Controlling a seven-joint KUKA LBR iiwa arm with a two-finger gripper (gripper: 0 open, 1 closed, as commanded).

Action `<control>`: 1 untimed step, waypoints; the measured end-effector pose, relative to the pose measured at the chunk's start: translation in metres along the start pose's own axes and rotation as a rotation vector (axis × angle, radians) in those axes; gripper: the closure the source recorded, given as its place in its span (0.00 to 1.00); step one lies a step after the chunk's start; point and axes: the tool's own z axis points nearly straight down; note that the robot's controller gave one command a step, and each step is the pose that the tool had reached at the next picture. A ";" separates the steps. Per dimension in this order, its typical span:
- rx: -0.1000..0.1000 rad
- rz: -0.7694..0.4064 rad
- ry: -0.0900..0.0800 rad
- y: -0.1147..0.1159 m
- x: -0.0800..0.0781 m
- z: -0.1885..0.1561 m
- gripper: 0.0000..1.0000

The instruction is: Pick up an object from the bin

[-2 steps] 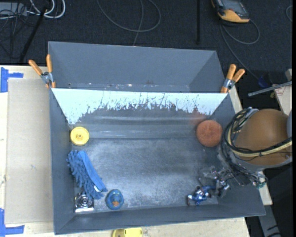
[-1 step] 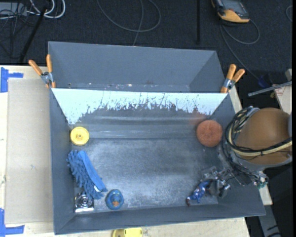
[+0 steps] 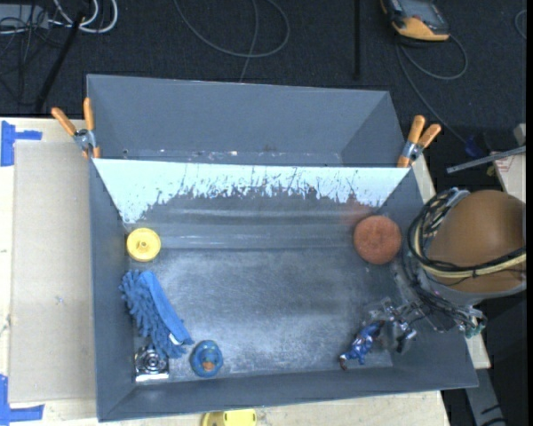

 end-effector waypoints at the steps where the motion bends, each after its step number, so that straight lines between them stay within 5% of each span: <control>1: -0.005 0.000 0.005 0.001 0.001 -0.009 1.00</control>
Offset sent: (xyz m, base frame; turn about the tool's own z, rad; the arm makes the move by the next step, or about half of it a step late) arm 0.0001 0.0001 0.0775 0.0000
